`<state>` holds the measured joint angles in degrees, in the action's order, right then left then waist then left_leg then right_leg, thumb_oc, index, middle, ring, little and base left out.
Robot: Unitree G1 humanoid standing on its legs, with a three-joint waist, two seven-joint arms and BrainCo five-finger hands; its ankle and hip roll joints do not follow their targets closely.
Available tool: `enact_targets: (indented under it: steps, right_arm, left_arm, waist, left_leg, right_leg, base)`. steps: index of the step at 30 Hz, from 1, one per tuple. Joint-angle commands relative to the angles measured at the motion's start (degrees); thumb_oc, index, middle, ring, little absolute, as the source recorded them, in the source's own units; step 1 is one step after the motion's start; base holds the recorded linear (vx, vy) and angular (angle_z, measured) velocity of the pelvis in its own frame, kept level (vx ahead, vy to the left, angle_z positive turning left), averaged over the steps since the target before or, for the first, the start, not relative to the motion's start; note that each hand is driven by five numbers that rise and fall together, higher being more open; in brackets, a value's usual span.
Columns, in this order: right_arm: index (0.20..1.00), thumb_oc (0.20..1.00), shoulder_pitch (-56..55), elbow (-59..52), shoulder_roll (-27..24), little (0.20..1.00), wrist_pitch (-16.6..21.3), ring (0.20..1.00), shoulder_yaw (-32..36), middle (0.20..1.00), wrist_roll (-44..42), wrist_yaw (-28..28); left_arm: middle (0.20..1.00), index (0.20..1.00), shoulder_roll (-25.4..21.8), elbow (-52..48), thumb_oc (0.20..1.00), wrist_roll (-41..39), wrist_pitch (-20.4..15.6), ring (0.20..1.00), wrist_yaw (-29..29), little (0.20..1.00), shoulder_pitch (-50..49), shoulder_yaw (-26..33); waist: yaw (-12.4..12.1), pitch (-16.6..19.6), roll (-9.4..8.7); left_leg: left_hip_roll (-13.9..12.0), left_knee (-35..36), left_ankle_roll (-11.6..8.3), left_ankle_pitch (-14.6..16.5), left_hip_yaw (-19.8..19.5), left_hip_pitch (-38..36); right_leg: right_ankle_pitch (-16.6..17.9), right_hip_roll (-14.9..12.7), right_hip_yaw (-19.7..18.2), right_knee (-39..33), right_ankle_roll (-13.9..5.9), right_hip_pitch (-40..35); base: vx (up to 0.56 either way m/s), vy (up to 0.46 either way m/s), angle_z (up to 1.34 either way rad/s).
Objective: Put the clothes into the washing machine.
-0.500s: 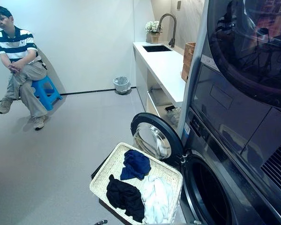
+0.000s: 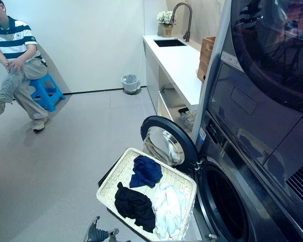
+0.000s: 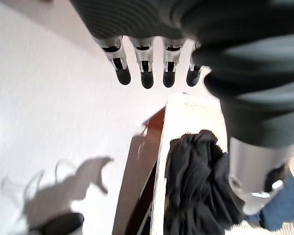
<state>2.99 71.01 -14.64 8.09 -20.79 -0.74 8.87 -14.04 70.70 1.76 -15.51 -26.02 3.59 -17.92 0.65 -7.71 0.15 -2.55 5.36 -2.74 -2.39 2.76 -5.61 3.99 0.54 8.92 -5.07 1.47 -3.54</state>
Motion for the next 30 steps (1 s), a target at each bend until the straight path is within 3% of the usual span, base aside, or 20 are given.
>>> enact_targets:
  steps: [1,13,17,23,24,25,30]
  right_arm:
    - [1.000,1.000,4.62,0.27,-0.01,1.000,0.82,1.000,-2.79,1.000,-1.32,-0.17]
    - [1.000,1.000,12.85,-3.75,-2.31,1.000,2.93,1.000,-6.66,1.000,-4.64,-1.63]
    - [1.000,1.000,16.19,-4.73,-2.31,1.000,3.21,1.000,-8.23,1.000,-6.88,-2.29]
    - [1.000,1.000,18.23,-5.55,-2.52,1.000,3.36,1.000,-9.02,1.000,-8.04,-2.46]
    - [1.000,1.000,18.84,-5.83,-2.61,1.000,3.44,1.000,-9.22,1.000,-8.38,-2.55]
    - [1.000,1.000,20.62,-7.46,-2.90,1.000,3.19,1.000,-10.00,1.000,-9.78,-3.12]
    - [1.000,1.000,22.34,-11.48,-3.74,1.000,3.27,1.000,-12.06,1.000,-11.69,-4.19]
  left_arm:
    - [1.000,1.000,-0.25,-0.64,1.000,2.49,-2.31,1.000,-4.43,1.000,6.44,-0.50]
    - [1.000,1.000,-3.21,-1.78,1.000,-1.20,1.49,1.000,-11.03,1.000,19.47,-1.59]
    - [1.000,1.000,-6.66,-0.76,1.000,-2.49,1.68,1.000,-10.36,1.000,25.86,-0.88]
    - [1.000,1.000,-8.51,-0.26,1.000,-3.03,3.27,1.000,-8.99,1.000,30.03,-1.26]
    - [1.000,1.000,-9.05,-0.08,1.000,-3.18,3.92,1.000,-8.24,1.000,31.33,-1.42]
    - [1.000,1.000,-10.81,1.04,1.000,-3.20,6.90,1.000,-5.31,1.000,35.57,-2.40]
    - [1.000,1.000,-12.79,4.12,1.000,-2.08,13.15,1.000,-0.55,1.000,41.92,-6.36]
  waist:
    - [0.83,-3.50,-1.27]
    - [3.15,-13.78,-1.18]
    - [4.02,-17.50,-2.37]
    - [4.62,-19.60,-3.29]
    - [4.81,-20.24,-3.54]
    - [5.61,-21.99,-4.31]
    - [7.77,-22.09,-5.82]
  left_leg:
    - [5.92,-2.53,4.18,5.37,4.55,-1.21]
    - [6.80,-8.56,4.78,5.52,6.30,10.28]
    - [6.93,-10.59,4.91,5.33,7.17,14.91]
    - [7.08,-13.55,4.80,5.62,7.30,18.72]
    - [7.14,-14.52,4.80,5.77,7.32,19.85]
    - [7.17,-17.77,4.68,6.45,7.51,23.38]
    - [7.11,-22.84,4.31,7.26,7.53,31.69]
  right_leg:
    - [-4.13,-1.21,-2.40,3.57,-5.37,-1.21]
    - [-0.83,-1.80,-8.54,5.37,-6.13,10.23]
    - [0.43,-1.55,-10.54,6.43,-6.62,14.91]
    - [0.96,-1.57,-11.41,8.17,-6.71,18.69]
    - [1.06,-1.58,-11.58,8.81,-6.72,19.85]
    - [1.30,-1.68,-12.01,10.79,-6.76,23.44]
    - [2.22,-1.36,-12.45,12.79,-6.32,31.09]
  base:
    - [-0.02,0.080,-0.16]
    - [-0.05,0.095,-0.21]
    - [-0.07,0.039,-0.16]
    - [-0.04,0.015,-0.09]
    - [-0.09,0.061,-0.01]
    - [-0.10,0.086,-0.06]
    - [-0.05,0.058,-0.14]
